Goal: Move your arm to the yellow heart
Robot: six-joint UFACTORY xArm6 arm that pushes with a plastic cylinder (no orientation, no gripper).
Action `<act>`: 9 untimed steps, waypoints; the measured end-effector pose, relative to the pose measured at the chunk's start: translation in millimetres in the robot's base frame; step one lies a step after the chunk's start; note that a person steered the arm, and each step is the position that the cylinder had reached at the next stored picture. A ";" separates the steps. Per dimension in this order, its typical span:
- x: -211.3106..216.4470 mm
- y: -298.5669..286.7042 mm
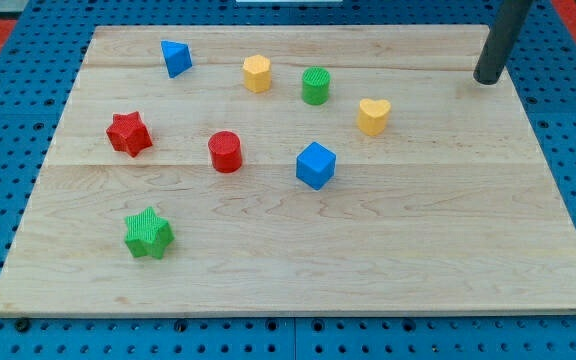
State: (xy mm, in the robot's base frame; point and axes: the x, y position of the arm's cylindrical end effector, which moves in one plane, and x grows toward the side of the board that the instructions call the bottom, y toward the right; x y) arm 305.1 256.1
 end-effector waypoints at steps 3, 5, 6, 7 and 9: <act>0.0 0.5; 0.5 -6.2; 0.5 -6.8; 0.5 -36.0; 8.0 -96.1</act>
State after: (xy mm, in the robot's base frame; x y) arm 313.2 159.9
